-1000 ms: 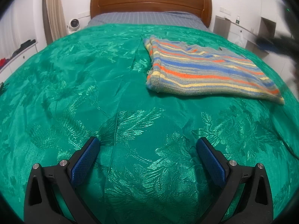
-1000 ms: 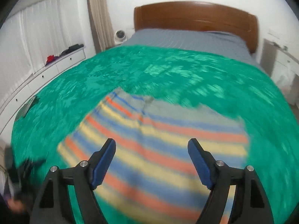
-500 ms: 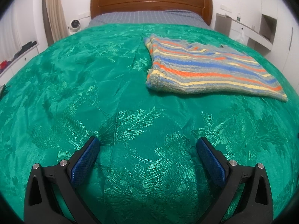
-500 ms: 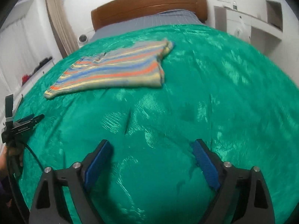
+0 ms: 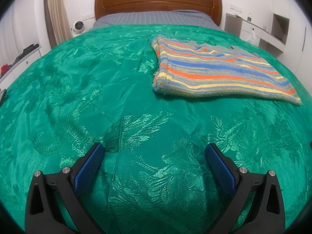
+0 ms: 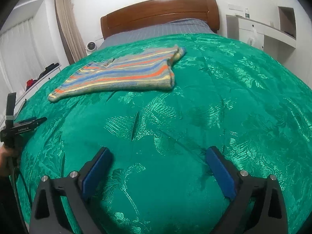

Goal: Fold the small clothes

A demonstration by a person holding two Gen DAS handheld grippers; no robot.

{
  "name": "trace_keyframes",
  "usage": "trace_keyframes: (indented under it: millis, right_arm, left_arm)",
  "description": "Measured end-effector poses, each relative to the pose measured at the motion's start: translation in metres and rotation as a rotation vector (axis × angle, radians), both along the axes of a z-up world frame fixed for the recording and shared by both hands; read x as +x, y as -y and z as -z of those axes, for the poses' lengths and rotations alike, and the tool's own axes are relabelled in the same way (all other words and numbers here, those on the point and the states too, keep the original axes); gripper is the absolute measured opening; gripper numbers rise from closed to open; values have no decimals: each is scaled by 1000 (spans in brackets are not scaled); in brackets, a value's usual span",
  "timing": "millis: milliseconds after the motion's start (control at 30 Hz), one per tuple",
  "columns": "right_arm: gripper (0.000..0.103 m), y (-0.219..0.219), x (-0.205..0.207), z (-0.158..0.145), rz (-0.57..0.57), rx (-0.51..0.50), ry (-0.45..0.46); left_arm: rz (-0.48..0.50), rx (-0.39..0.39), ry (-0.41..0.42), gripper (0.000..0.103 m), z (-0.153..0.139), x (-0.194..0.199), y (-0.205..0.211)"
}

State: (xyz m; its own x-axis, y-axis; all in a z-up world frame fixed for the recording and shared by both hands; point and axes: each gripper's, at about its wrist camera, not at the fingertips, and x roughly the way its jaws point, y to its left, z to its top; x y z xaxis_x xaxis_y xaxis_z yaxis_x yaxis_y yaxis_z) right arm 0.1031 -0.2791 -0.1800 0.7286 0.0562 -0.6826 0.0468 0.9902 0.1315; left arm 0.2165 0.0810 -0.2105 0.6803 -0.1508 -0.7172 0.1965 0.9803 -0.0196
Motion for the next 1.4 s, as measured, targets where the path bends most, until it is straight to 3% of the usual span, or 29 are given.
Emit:
trace_keyframes:
  millis: [300, 400, 500, 567, 700, 800, 900, 967, 1000, 1033, 1067, 1100, 1200, 1267, 1333, 1367, 1400]
  right_arm:
    - [99, -3, 1, 1, 0, -20, -12]
    - [99, -3, 4, -3, -17, -25, -59]
    - [99, 9, 1, -18, -56, 25, -100]
    - [99, 25, -7, -28, -51, 101, -77]
    - [98, 72, -6, -50, -34, 198, -87]
    - [98, 103, 14, -61, -39, 246, -96]
    - [95, 130, 59, -62, -59, 336, -121]
    - [87, 141, 95, -56, -82, 403, -143]
    - [80, 146, 116, -52, -104, 442, -163]
    - [78, 148, 135, -48, -123, 472, -180]
    - [73, 148, 154, -44, -145, 497, -199]
    - [72, 146, 177, -39, -165, 515, -219]
    - [71, 138, 241, -16, -176, 601, -279]
    - [67, 134, 267, -5, -146, 663, -274]
    - [29, 126, 289, 2, -125, 693, -252]
    - [9, 121, 296, 1, -94, 648, -245]
    - [9, 115, 299, -3, -95, 632, -239]
  left_arm:
    - [-5, 17, -6, 103, -2, -1, 2]
    - [-16, 114, -57, 101, -14, -7, 16]
    - [100, 107, -24, 101, -35, -25, 46]
    - [237, 135, 31, 101, -51, -37, 90]
    - [444, 156, 63, 101, -62, -36, 180]
    - [559, 180, 72, 98, -56, -24, 253]
    - [645, 291, 53, 89, -33, -4, 324]
    - [660, 314, 68, 88, -27, 5, 341]
    - [660, 297, 79, 78, -27, 10, 344]
    - [660, 274, 67, 46, -27, 17, 344]
    - [649, 258, 53, 25, -27, 23, 342]
    - [628, 258, 59, 14, -27, 26, 340]
    - [633, 142, 47, 11, -34, 34, 324]
    - [647, 111, 67, 11, -38, 31, 320]
    - [643, 73, 68, 11, -44, 32, 311]
    - [629, 40, 65, 11, -49, 34, 303]
    - [599, -13, 56, 10, -56, 40, 289]
